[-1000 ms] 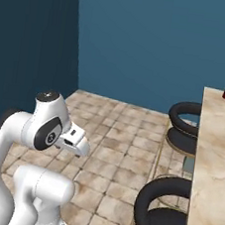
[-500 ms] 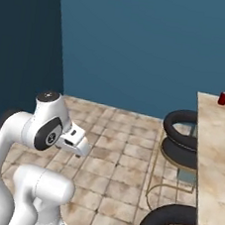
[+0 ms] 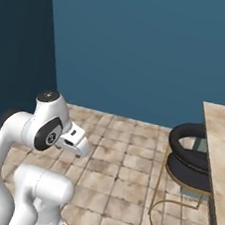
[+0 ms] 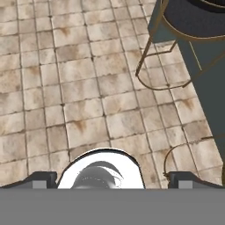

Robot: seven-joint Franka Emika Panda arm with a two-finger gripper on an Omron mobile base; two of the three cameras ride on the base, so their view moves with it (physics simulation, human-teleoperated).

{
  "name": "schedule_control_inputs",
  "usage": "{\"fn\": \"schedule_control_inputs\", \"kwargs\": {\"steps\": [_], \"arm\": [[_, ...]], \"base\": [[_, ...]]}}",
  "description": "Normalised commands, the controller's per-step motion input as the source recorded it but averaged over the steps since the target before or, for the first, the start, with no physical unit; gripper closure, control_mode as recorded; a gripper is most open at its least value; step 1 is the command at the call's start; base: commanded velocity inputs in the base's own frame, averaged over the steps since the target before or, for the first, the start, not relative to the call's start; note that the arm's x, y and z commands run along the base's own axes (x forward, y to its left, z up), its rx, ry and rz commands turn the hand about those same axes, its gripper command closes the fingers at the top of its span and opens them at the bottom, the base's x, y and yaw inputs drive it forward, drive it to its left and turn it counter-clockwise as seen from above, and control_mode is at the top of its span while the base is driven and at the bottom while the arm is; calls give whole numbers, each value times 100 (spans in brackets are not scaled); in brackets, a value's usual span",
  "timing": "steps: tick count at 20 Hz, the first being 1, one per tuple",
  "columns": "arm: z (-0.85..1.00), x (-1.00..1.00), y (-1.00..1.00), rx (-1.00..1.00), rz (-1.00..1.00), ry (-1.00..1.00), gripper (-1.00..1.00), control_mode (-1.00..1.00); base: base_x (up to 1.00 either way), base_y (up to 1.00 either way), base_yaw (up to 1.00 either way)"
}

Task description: Four empty soda cans are scattered around the kitchen. Gather all the cans and cluster them next to the stove for recycling.

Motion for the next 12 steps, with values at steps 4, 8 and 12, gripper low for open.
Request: {"fn": "schedule_control_inputs", "kwargs": {"steps": [4,8,12], "arm": [[0,0,0,0,0,0,-100,100],[0,0,0,0,0,0,-100,100],[0,0,0,0,0,0,-100,100]], "base": [[68,32,-21],[64,34,-27],[60,34,-33]]}}
